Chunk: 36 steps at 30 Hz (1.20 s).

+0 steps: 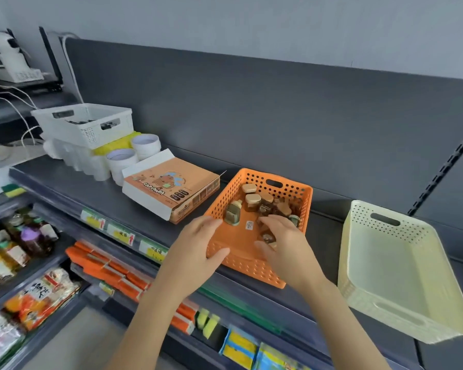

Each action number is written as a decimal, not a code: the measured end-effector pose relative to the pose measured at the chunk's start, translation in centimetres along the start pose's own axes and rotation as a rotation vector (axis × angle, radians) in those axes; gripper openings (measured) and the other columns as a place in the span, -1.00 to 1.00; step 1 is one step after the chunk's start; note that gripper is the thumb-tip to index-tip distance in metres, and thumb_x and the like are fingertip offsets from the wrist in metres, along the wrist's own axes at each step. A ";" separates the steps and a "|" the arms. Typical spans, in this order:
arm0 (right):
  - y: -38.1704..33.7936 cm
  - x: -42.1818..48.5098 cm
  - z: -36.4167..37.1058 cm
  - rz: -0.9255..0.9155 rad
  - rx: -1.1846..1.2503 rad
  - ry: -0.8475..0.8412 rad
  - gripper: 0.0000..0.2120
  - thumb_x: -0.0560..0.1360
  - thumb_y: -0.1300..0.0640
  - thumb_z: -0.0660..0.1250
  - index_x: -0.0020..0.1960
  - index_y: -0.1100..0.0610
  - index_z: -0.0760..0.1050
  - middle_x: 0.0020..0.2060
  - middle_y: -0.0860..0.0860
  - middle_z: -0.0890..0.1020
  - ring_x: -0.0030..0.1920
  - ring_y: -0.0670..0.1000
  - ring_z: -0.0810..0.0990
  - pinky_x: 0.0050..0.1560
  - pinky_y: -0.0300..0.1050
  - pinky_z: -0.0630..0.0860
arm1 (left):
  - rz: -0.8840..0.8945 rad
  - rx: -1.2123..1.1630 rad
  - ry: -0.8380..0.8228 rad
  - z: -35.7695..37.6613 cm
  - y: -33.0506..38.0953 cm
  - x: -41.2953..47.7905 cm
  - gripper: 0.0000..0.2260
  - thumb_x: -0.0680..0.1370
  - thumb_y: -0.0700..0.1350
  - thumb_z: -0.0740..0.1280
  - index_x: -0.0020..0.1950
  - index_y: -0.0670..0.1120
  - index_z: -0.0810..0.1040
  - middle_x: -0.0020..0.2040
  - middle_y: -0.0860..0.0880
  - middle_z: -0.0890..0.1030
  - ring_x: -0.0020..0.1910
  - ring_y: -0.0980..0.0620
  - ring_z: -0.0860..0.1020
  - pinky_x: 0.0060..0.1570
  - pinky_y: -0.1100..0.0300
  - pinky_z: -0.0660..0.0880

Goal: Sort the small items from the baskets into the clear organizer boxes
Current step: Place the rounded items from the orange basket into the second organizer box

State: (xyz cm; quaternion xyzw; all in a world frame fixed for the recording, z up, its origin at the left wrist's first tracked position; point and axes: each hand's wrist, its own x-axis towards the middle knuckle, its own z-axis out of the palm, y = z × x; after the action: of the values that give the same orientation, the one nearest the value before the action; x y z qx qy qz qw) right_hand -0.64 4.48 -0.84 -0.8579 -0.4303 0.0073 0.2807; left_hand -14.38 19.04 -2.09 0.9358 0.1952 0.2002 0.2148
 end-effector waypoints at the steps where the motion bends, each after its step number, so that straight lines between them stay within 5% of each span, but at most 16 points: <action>1: 0.2 0.4 0.0 0.004 -0.006 0.005 -0.53 0.53 0.09 0.32 0.42 0.07 0.34 0.40 -0.03 0.37 0.38 -0.04 0.35 0.34 -0.21 0.30 | 0.002 0.001 -0.006 0.1 0.0 0.4 -0.47 0.55 0.11 0.26 0.48 0.07 0.22 0.47 0.15 0.19 0.42 0.20 0.19 0.34 0.22 0.23; 11: 2.8 4.0 0.3 0.038 0.051 0.082 -0.52 0.53 0.10 0.32 0.42 0.06 0.33 0.41 -0.04 0.35 0.38 -0.03 0.36 0.33 -0.17 0.36 | 0.089 0.070 -0.047 1.5 -0.6 6.8 -0.50 0.55 0.08 0.29 0.47 0.08 0.26 0.44 0.18 0.22 0.37 0.22 0.25 0.26 0.33 0.23; 17: 4.2 5.6 0.9 0.018 0.024 0.081 -0.52 0.53 0.12 0.32 0.42 0.05 0.33 0.41 -0.06 0.35 0.39 -0.06 0.32 0.30 -0.31 0.23 | 0.143 0.177 -0.127 3.3 -1.4 10.3 -0.50 0.54 0.01 0.32 0.46 0.06 0.28 0.46 0.12 0.25 0.41 0.14 0.26 0.32 0.23 0.29; 24: 4.9 5.8 1.0 0.082 0.026 0.097 -0.52 0.53 0.09 0.31 0.43 0.02 0.32 0.41 -0.07 0.35 0.40 -0.07 0.32 0.36 -0.17 0.32 | 0.301 0.366 -0.280 4.1 -2.0 14.2 -0.50 0.52 -0.11 0.36 0.45 -0.01 0.32 0.41 0.05 0.33 0.42 0.07 0.23 0.36 0.14 0.29; 36: 4.2 5.7 1.0 0.180 -0.017 0.135 -0.54 0.55 0.07 0.29 0.43 0.01 0.32 0.40 -0.09 0.36 0.38 -0.09 0.35 0.34 -0.20 0.35 | 0.443 0.625 -0.405 5.7 -2.4 16.3 -0.73 0.55 -0.28 0.23 0.24 -0.14 0.50 0.14 -0.10 0.48 0.18 -0.09 0.38 0.06 0.07 0.42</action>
State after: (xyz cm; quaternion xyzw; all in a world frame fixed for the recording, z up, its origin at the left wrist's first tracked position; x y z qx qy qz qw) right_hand 5.80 7.20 -2.39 -0.8940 -0.3316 -0.0290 0.2999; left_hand 1.32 26.59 -3.25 0.9956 -0.0051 -0.0151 -0.0928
